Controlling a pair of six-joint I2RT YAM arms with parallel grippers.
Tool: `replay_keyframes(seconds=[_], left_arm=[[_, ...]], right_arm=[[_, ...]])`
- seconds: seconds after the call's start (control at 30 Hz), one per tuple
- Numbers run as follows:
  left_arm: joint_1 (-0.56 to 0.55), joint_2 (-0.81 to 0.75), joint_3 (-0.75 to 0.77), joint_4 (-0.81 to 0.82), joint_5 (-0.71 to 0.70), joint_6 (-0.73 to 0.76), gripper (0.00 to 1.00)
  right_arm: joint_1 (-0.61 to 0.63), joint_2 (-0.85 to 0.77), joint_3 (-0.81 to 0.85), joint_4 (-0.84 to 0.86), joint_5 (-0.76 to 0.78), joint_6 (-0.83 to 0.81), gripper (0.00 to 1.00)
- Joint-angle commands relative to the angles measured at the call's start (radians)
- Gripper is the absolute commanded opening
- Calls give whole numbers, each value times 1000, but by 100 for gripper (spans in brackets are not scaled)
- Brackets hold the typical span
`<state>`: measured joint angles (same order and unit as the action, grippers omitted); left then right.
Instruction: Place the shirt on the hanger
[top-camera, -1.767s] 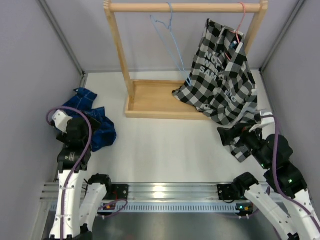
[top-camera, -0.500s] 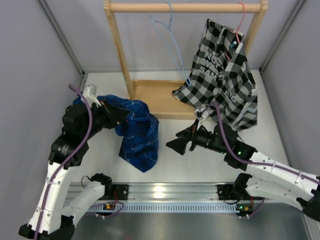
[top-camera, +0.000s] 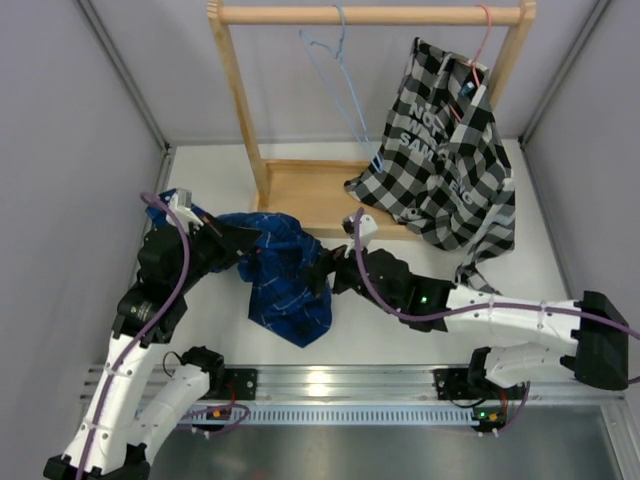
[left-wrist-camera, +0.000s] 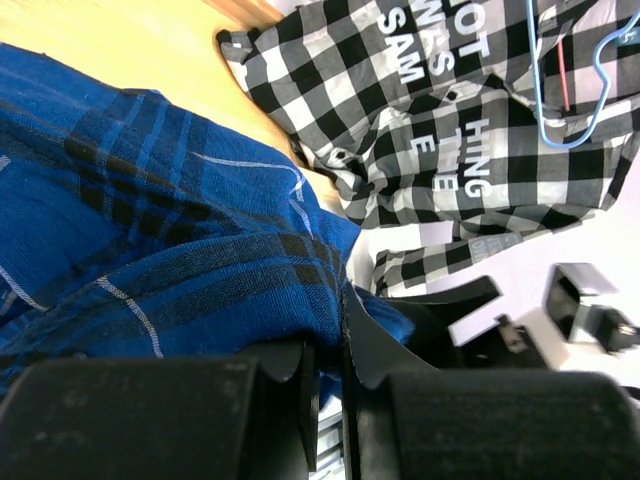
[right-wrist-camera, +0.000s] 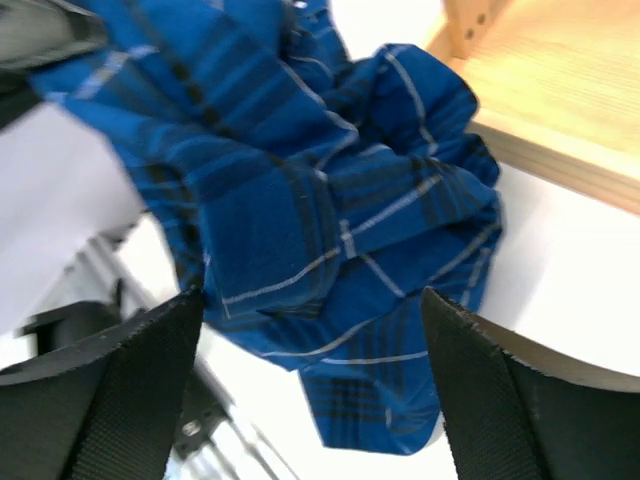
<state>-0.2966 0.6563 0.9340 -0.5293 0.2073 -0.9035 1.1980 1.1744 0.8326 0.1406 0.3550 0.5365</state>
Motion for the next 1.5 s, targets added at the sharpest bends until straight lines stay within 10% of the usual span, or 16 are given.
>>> replay_keyframes(seconds=[0.0, 0.4, 0.6, 0.67, 0.8, 1.2, 1.33, 1.47], left_arm=[[-4, -32, -9, 106, -20, -29, 0], [-6, -24, -57, 111, -29, -25, 0], [-4, -34, -57, 107, -52, -9, 0], [-4, -38, -54, 106, -62, 8, 20], [-4, -14, 15, 101, -14, 153, 98], [-4, 187, 789, -107, 245, 580, 98], [-4, 230, 752, -101, 414, 575, 98], [-4, 140, 442, 30, 556, 557, 98]], right_arm=[[21, 74, 89, 86, 81, -43, 83], [23, 217, 180, 128, 87, -63, 66], [25, 228, 180, 131, 94, -82, 23], [25, 220, 177, 119, 102, -86, 0], [25, 150, 224, -5, 142, -153, 0], [25, 180, 1173, -765, -88, -501, 0], [23, 168, 1237, -860, -17, -491, 0], [20, 110, 956, -889, 90, -391, 0]])
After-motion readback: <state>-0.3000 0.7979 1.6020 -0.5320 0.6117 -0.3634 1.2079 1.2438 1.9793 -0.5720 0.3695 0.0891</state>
